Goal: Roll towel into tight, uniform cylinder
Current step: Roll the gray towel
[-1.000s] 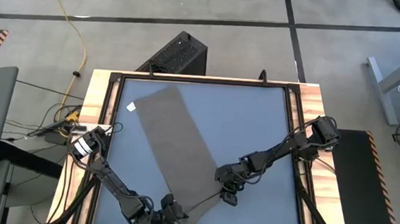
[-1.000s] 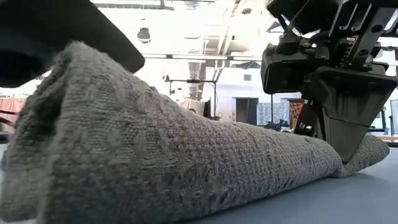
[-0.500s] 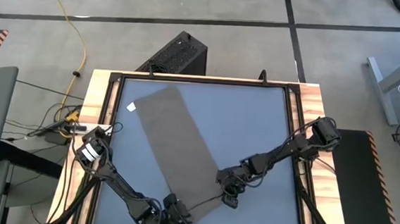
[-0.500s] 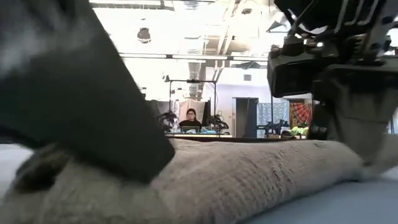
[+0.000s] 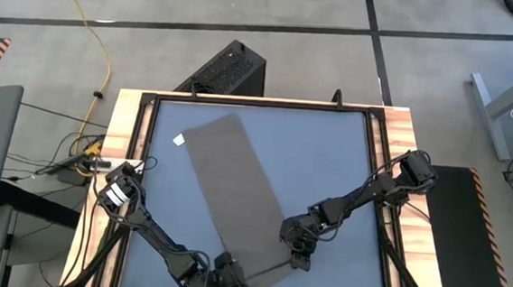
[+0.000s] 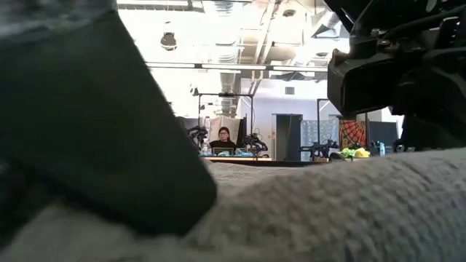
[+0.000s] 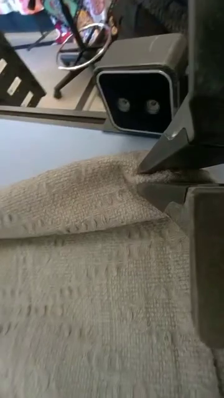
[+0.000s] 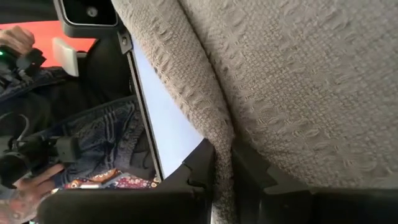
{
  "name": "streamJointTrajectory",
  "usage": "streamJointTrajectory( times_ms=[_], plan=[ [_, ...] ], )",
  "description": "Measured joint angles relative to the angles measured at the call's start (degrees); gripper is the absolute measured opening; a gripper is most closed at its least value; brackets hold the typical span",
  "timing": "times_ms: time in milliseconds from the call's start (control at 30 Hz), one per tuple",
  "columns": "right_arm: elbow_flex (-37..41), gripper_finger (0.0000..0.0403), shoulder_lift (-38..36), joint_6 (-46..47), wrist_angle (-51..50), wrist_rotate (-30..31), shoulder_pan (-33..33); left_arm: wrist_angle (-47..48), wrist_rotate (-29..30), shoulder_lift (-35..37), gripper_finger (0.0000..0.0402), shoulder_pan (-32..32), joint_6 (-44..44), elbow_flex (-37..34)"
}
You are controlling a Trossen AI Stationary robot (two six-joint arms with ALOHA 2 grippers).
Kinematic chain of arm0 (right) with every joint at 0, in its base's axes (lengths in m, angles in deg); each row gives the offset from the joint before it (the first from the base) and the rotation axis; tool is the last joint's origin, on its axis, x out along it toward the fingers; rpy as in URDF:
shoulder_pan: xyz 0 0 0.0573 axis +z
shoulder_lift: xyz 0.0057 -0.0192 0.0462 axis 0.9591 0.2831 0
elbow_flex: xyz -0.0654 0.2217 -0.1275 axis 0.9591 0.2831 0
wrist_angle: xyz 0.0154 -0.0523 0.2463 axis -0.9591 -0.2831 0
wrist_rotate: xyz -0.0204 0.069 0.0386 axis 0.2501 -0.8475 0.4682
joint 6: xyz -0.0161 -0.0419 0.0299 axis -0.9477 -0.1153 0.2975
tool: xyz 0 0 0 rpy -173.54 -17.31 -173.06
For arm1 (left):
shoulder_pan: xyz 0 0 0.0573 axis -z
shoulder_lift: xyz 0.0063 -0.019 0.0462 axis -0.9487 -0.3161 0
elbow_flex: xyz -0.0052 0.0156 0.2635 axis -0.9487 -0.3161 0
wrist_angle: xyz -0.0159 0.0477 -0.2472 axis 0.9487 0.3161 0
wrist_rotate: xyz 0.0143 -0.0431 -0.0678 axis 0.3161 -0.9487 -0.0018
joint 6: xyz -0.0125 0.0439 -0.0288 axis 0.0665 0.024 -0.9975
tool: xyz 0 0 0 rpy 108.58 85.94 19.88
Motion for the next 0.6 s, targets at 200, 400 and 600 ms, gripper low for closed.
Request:
streamJointTrajectory(
  times_ms=[200,400,600],
  plan=[
    [0.04,0.0099,0.0,-0.24,1.32,-0.95,-1.14,0.04,-3.59,0.0,0.0002,-1.15,-0.13,0.0],
    [0.07,0.0171,0.0,-1.73,0.83,-4.09,-2.48,0.82,-5.52,0.04,0.0001,-1.86,0.29,0.0],
    [0.11,0.0215,-2.84,-5.34,-3.82,-7.16,-4.29,0.92,-6.52,0.07,0.0001,-2.54,-0.17,0.0]
  ],
)
